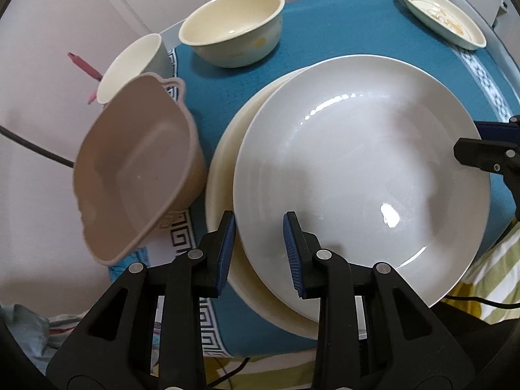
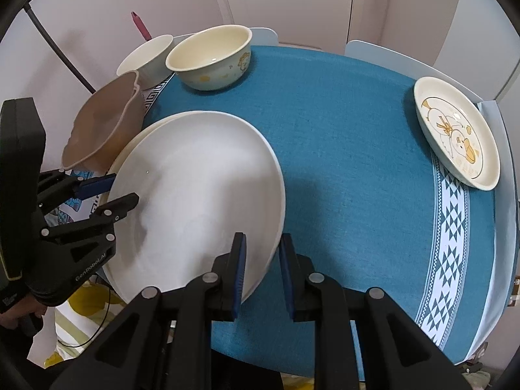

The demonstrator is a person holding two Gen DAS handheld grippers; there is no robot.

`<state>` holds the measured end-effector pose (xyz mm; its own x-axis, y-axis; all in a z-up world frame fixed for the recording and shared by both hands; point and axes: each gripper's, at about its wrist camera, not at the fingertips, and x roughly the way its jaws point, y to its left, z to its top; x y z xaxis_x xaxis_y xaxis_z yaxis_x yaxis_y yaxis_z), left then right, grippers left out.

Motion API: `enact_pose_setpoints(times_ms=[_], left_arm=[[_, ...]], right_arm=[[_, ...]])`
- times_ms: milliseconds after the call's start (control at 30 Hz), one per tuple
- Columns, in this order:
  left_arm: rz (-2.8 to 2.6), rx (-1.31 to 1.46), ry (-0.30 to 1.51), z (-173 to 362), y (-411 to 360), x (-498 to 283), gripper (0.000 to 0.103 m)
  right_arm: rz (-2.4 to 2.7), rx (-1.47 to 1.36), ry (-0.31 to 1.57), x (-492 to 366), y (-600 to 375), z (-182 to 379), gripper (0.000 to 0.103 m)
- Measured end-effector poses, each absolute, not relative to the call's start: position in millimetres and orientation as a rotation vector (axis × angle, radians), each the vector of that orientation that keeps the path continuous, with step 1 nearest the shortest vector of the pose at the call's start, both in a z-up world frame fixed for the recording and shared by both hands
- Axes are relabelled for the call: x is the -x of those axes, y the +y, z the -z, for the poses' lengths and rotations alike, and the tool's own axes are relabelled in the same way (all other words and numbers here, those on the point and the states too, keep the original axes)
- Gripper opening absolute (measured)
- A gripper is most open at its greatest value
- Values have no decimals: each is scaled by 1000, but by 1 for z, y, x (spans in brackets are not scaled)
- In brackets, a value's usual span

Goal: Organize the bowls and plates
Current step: 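Open both tools and release the white plate on the stack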

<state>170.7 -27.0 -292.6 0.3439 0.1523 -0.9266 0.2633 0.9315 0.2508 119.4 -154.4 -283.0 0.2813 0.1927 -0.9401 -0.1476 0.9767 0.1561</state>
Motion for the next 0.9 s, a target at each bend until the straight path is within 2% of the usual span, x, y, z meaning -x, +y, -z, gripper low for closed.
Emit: enact_pose_setpoints(times_ms=[700,900], left_arm=[[60,-392,1214,285,-19,-159,28],[97,-289,1157,236,-18,-162,29]], right_arm=[[-217,-48,1251,-122,-147,286,19],[-180,-103,1184,-119,-165,257,19]])
